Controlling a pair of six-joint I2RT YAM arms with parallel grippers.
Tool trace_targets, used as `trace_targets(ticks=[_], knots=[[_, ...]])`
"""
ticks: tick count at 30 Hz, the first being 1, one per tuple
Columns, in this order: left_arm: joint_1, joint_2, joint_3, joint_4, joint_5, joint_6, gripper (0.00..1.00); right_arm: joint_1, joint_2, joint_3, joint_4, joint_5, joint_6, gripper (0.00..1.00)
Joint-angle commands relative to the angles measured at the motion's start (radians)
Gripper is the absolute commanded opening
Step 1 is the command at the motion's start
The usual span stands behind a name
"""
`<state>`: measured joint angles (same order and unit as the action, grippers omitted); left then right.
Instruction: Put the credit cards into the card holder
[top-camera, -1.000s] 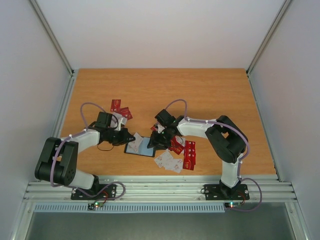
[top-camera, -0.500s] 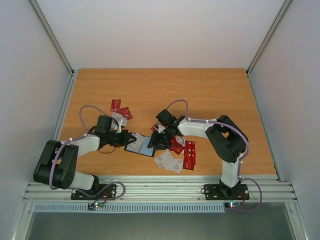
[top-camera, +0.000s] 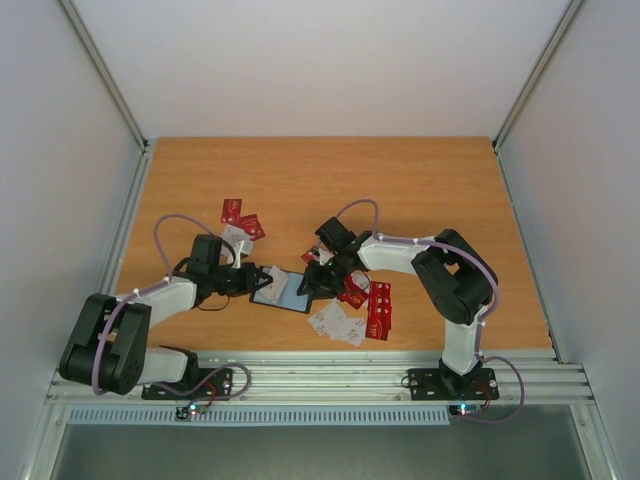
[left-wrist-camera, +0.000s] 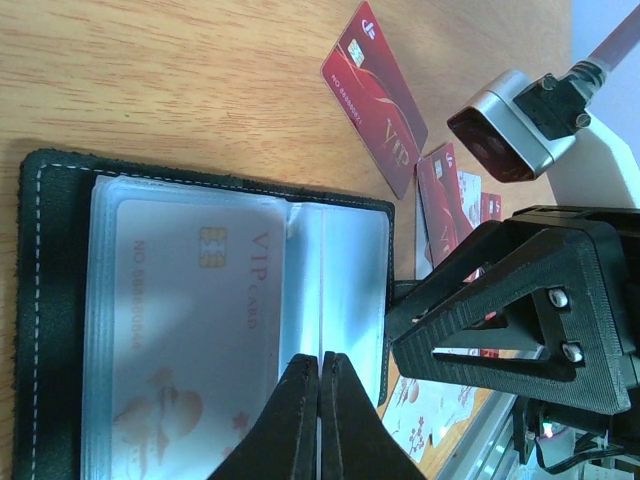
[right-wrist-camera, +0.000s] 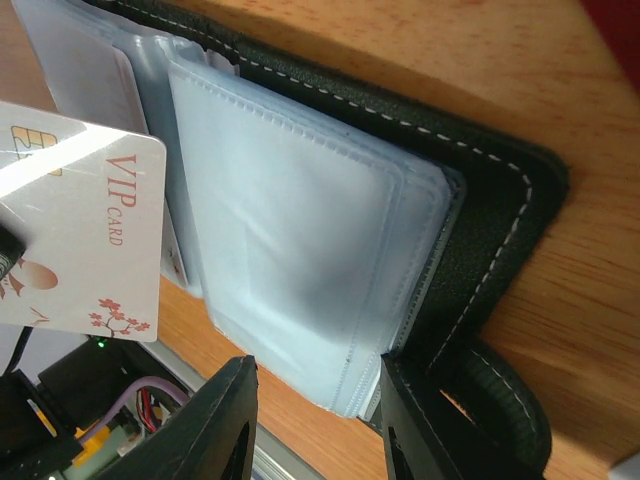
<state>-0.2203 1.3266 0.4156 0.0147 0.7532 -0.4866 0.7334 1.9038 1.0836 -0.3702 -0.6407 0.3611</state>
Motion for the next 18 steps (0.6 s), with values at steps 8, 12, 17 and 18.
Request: trace_targets(ticks=[8, 12, 17, 18], knots=[[-0.047, 0.056, 0.028, 0.037, -0.018, 0.016, 0.0, -0.018, 0.056, -0.01, -0.082, 0.075, -0.044, 0.36], [-0.061, 0.064, 0.041, 0.024, -0.035, 0.024, 0.0, -0.026, 0.061, -0.005, -0.082, 0.069, -0.052, 0.36], [-0.064, 0.071, 0.046, 0.034, -0.045, 0.026, 0.0, -0.039, 0.069, 0.004, -0.09, 0.059, -0.071, 0.36], [-0.065, 0.077, 0.049, 0.042, -0.043, 0.024, 0.0, -0.04, 0.07, 0.005, -0.09, 0.056, -0.075, 0.36]])
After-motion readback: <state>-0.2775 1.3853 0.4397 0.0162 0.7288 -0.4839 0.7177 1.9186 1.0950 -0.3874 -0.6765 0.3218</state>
